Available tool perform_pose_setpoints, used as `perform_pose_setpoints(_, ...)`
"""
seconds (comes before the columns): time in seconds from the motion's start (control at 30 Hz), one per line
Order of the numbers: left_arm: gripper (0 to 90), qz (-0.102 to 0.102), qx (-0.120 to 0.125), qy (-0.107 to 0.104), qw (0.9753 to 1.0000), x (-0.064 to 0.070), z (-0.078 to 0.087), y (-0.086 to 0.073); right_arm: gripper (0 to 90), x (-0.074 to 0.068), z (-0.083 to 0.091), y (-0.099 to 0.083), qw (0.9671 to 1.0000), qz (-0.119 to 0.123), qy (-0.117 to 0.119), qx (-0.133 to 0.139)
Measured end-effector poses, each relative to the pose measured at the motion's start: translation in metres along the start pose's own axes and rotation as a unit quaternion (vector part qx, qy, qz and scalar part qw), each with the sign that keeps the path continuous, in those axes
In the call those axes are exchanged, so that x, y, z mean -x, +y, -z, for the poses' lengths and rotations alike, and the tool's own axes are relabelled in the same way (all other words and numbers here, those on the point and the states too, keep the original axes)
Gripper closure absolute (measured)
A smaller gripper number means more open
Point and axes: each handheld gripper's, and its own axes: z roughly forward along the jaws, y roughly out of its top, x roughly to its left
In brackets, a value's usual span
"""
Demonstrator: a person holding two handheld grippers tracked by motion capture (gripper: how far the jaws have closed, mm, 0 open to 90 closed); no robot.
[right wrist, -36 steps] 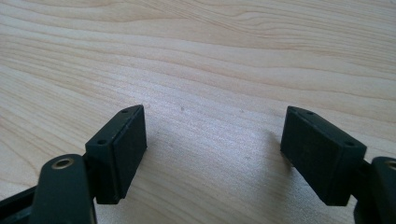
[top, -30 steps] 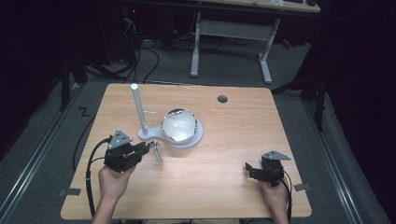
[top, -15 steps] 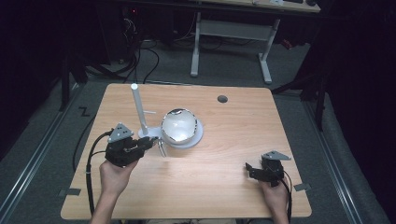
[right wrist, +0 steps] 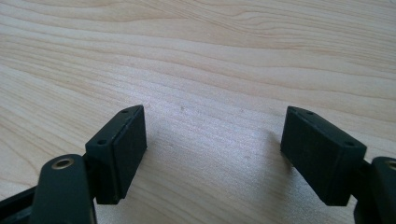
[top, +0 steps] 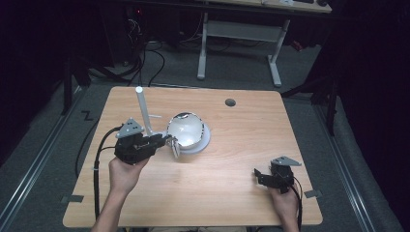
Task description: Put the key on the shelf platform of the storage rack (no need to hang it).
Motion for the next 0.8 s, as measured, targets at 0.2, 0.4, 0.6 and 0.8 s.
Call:
perform_pose_setpoints(0.2, 75.8, -0.002, -0.011, -0.013, 0.9999, 0.020, -0.009, 0.003, 22.8, 0.000, 0.000, 0.000, 1.0000, 0.001, 0.000, 0.000)
perform_pose_setpoints(0.4, 75.8, -0.008, -0.013, -0.014, 0.9998, 0.033, -0.021, 0.002, 22.8, 0.000, 0.000, 0.000, 1.0000, 0.000, 0.001, 0.001)
perform_pose_setpoints(0.6, 75.8, -0.021, -0.010, -0.008, 0.9997, 0.037, -0.037, 0.000, 22.8, 0.000, 0.000, 0.000, 1.0000, 0.000, 0.001, 0.000)
perform_pose_setpoints(0.8, 75.8, -0.027, -0.006, 0.003, 0.9996, 0.039, -0.051, -0.006, 22.8, 0.000, 0.000, 0.000, 1.0000, 0.000, 0.001, 0.000)
